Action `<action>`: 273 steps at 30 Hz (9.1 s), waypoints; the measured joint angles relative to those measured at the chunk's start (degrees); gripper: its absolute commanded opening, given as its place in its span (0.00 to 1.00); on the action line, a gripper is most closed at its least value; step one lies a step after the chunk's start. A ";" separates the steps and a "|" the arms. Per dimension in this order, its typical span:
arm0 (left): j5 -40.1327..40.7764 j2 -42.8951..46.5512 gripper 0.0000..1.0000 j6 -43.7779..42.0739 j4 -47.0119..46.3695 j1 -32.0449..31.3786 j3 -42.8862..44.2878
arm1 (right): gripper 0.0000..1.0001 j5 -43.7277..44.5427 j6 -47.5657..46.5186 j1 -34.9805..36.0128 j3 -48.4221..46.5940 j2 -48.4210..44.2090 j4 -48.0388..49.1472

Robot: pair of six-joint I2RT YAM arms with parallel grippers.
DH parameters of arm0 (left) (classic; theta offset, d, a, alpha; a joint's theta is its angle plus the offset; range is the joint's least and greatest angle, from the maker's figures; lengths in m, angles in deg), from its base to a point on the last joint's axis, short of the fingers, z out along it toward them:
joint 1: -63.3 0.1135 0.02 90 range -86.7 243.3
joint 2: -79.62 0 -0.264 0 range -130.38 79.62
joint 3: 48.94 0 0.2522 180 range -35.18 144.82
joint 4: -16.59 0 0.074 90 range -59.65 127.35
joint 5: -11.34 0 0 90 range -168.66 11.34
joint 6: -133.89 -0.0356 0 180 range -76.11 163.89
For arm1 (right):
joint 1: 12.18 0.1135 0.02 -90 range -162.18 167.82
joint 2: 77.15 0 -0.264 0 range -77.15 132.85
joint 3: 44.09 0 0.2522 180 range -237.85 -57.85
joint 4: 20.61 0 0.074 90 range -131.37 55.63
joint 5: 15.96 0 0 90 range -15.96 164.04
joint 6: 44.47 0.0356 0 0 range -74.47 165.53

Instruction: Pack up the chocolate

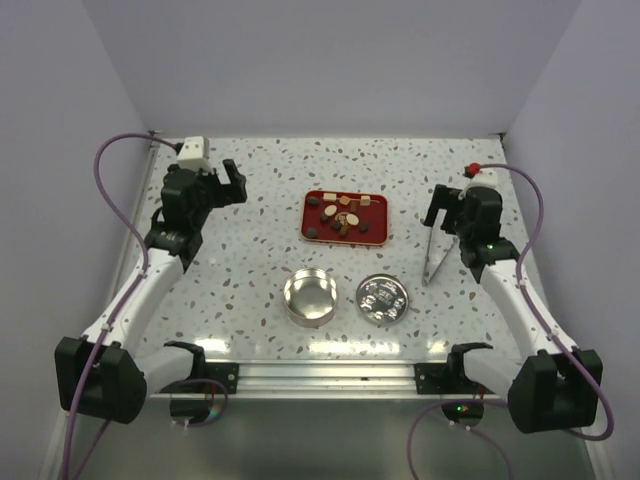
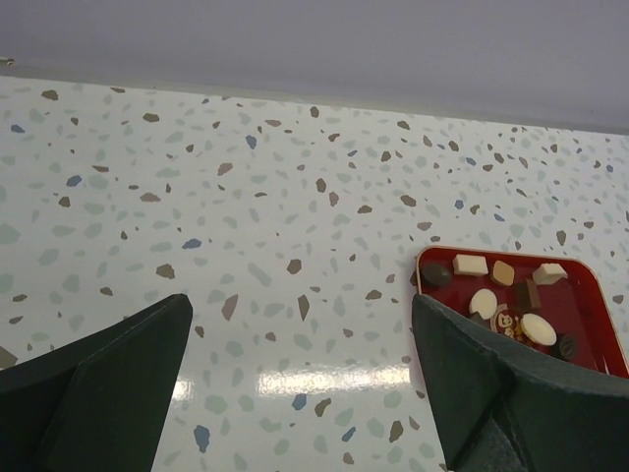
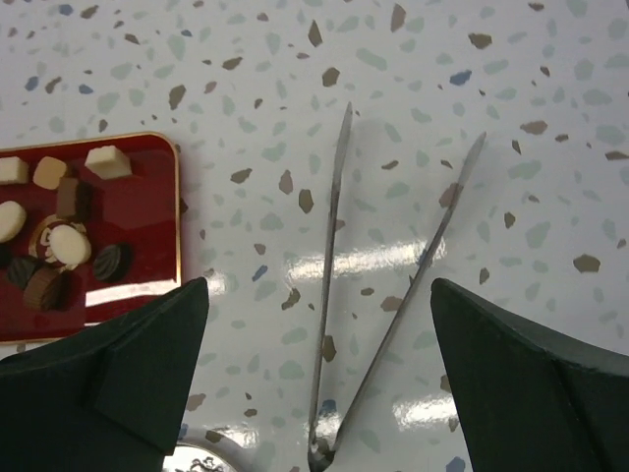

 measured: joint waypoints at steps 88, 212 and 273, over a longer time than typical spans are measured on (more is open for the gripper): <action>-0.98 1.29 1.00 1.49 -0.02 -0.02 0.07 | 0.42 3.26 8.83 4.20 -9.99 13.31 -22.08; -0.33 1.55 1.00 1.51 -0.04 -0.02 0.04 | 0.26 -18.34 2.14 20.83 -16.76 4.44 -34.21; 0.76 -0.31 1.00 1.49 0.02 -0.02 0.04 | 0.38 -36.00 -2.86 28.63 -15.34 1.60 -39.76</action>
